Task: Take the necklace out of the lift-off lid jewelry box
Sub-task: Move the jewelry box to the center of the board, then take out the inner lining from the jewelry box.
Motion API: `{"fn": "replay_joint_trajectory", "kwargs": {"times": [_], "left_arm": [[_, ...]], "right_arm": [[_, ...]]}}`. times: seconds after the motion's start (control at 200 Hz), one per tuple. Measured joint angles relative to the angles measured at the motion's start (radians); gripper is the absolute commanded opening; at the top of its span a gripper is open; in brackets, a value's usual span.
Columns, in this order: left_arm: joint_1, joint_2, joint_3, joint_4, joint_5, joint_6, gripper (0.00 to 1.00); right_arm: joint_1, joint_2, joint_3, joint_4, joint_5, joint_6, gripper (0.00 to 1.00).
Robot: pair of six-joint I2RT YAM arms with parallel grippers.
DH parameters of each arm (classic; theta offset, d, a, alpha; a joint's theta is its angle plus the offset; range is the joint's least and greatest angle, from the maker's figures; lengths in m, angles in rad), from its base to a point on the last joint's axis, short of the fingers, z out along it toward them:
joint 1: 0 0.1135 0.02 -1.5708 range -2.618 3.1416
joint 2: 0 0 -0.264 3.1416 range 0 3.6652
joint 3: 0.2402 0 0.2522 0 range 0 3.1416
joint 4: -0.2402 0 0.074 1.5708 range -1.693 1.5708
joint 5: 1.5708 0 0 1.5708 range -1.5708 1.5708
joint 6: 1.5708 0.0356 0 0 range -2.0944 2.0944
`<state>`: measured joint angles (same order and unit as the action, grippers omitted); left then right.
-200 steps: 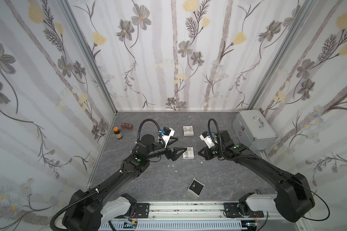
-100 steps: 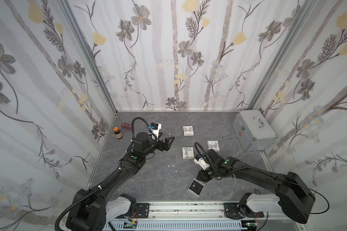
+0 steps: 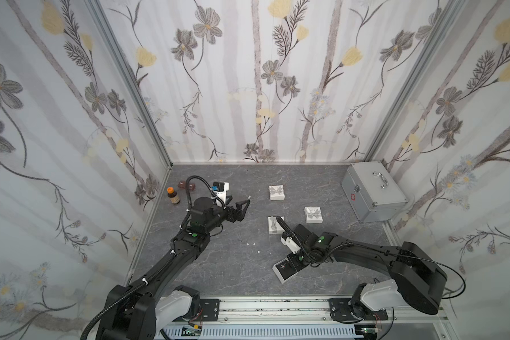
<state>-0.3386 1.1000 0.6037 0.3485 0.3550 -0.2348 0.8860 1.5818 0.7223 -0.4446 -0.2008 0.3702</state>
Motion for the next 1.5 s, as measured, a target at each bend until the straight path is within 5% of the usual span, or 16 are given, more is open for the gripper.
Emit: {"fn": "replay_joint_trajectory", "kwargs": {"times": [0.23,0.395,0.769,1.014,1.134,1.504], "left_arm": [[0.0,-0.019,-0.011,0.0,0.003,0.0,0.93],[0.0,-0.038,-0.028,-0.001,0.044,0.0,0.93],[-0.006,-0.004,-0.039,0.008,0.125,0.0,0.92],[-0.076,0.043,-0.027,-0.03,0.106,0.053,0.9],[-0.122,0.093,-0.02,-0.039,0.082,0.074,0.88],[-0.254,0.267,-0.043,0.006,0.001,0.048,0.85]], "right_arm": [[-0.089,0.129,0.148,-0.015,0.124,0.023,0.0],[-0.147,0.19,0.213,-0.033,0.182,0.029,0.41],[-0.072,0.119,0.235,-0.072,0.192,0.006,0.36],[-0.037,0.196,0.188,-0.007,0.174,0.057,0.44],[-0.033,0.222,0.181,0.024,0.191,0.082,0.4],[-0.04,0.251,0.155,0.169,0.238,0.089,0.0]]}}
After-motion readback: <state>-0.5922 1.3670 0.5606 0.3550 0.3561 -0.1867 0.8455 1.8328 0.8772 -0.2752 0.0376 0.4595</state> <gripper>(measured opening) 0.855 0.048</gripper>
